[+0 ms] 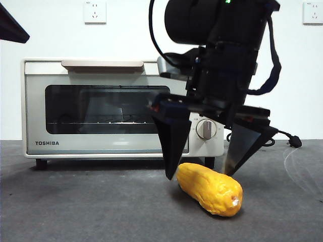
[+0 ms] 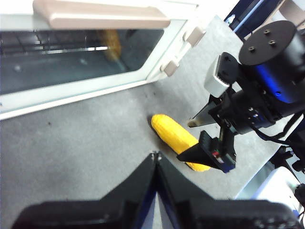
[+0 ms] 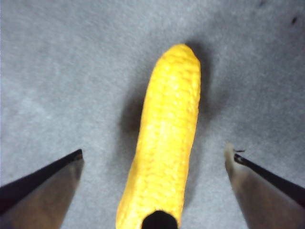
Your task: Take the corn from the table,put the corn in the oven
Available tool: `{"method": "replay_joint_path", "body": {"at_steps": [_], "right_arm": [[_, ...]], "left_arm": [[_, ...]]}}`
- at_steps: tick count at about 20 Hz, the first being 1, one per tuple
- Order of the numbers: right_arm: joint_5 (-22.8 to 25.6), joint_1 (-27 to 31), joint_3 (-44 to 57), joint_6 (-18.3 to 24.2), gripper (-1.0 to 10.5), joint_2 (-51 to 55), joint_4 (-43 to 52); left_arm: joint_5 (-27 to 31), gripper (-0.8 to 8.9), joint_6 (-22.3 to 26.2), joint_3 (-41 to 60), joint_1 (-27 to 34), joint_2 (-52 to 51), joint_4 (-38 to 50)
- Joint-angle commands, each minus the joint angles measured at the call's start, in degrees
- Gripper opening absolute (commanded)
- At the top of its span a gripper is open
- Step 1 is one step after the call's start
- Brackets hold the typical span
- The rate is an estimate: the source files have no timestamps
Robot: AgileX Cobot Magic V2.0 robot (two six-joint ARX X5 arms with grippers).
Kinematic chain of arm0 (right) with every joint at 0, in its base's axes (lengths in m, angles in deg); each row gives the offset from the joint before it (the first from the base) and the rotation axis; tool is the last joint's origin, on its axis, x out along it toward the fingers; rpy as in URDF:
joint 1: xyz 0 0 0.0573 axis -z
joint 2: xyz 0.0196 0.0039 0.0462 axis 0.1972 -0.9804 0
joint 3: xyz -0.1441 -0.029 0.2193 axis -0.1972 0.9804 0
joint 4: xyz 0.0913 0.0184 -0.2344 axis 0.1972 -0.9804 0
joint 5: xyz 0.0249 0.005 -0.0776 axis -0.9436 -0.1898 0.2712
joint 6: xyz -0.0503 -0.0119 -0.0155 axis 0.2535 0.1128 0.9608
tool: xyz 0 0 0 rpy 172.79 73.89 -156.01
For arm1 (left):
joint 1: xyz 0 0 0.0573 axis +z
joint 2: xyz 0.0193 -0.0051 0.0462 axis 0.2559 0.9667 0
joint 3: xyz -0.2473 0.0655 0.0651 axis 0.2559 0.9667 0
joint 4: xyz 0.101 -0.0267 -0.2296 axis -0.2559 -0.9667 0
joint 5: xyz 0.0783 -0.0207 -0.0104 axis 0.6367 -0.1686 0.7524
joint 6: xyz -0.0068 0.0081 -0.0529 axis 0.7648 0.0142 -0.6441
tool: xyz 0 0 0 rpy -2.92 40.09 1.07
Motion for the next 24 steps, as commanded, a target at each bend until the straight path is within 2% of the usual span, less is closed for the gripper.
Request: {"method": "replay_joint_path", "body": {"at_steps": [1,3,6,8,10,13,21,24], "right_arm": [[-0.2,0.0,-0.1,-1.1,3.0,-0.6,-0.3],[-0.2,0.0,-0.1,-1.0,1.6,-0.6,-1.6],[-0.2,0.0,-0.1,-0.8,1.4,-0.6,-3.3],[-0.2,-0.1,-0.1,-0.7,-0.2,-0.6,-3.3],[-1.5,-0.1,-0.1,-0.6,-0.1,-0.6,-3.3],[-6.0,-0.5,-1.3,-0.4,-0.1,-0.2,-4.9],[-5.9,-7.9,-9.6,-0.3,-0.1,9.2,-7.8],[-4.0,-11.1,-12.2,-0.4,-0.1,14.6,-7.8]], "left_arm": [[-0.2,-0.05,1.0,-0.1,-0.1,0.0,-0.3],[-0.2,-0.05,1.0,-0.1,-0.1,0.0,-0.4],[-0.2,-0.05,1.0,-0.1,-0.1,0.0,-0.4],[-0.2,-0.05,1.0,-0.1,-0.1,0.0,-0.3],[-0.2,-0.05,1.0,-0.1,-0.1,0.0,-0.3],[-0.2,-0.05,0.9,-0.1,-0.1,0.1,0.8],[0.2,-0.05,0.5,-2.2,-0.1,2.8,10.4],[0.2,-0.05,0.4,-4.7,-0.1,6.0,13.9]]}}
